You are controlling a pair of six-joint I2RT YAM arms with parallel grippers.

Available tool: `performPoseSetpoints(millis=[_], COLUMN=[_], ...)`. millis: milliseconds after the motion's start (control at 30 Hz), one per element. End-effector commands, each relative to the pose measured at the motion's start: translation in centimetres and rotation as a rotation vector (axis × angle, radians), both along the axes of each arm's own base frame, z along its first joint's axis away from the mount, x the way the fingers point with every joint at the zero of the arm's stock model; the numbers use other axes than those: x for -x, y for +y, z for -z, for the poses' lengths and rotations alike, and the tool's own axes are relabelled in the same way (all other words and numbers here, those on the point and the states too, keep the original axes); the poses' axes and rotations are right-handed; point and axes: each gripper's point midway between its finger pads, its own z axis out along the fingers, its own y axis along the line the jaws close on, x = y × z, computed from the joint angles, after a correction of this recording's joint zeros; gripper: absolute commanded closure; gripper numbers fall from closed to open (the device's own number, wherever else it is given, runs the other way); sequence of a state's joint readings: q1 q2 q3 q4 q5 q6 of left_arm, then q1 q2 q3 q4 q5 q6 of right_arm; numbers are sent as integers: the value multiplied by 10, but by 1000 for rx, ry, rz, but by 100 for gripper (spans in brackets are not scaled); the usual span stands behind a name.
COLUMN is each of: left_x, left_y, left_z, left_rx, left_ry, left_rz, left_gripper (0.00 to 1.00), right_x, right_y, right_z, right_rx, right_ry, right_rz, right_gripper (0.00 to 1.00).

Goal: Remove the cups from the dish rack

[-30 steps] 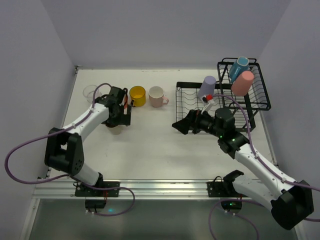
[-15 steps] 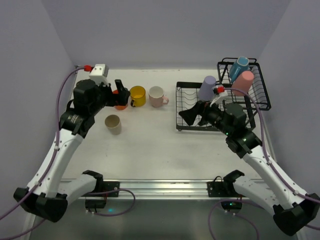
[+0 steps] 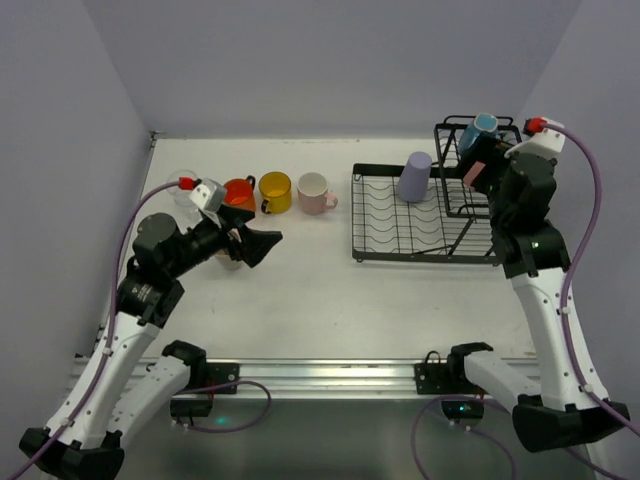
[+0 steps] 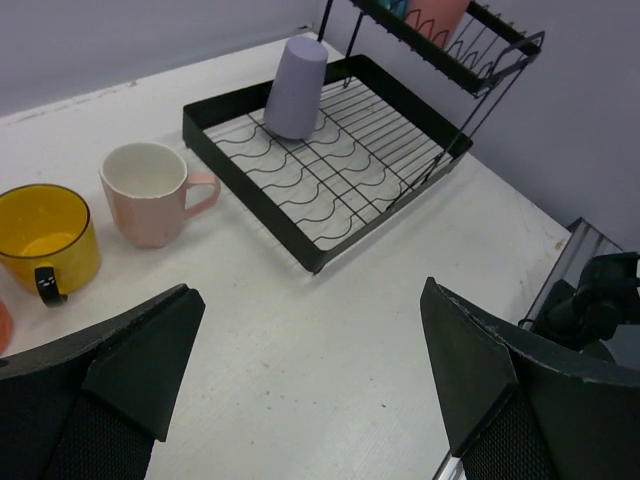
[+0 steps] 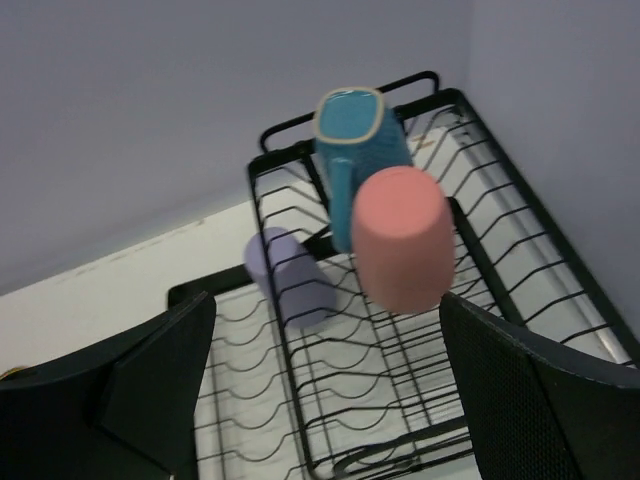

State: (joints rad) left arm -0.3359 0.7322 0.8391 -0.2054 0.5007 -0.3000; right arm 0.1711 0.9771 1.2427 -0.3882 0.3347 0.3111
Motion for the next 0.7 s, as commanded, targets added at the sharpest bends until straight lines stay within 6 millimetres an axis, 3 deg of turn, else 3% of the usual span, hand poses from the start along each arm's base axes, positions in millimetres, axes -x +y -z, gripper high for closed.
performPoseSetpoints(millis=[0,133,200,333,667], left_x=[17,14,17,22,22], left_y=[-10,-11,-14,-18,-16], left_z=[-21,-5,-9,-7,-4], left_rx=[43,32,17,4,-16], left_ry=[-132,-118,-136,-138,-141], left_rz=[92,78,88,103,78], left_gripper=[0,0,0,0,0], right_x=[-10,-31,-42,-63,-93], right_y=[-48,-55,-67,-67,-72], right_z=[1,4,6,-4,57], right_rx=[74,63,59,40,33], right_ry=[60,94,137,155,303], right_rz=[159,136,130,94,104], right_gripper=[4,2,2,2,8])
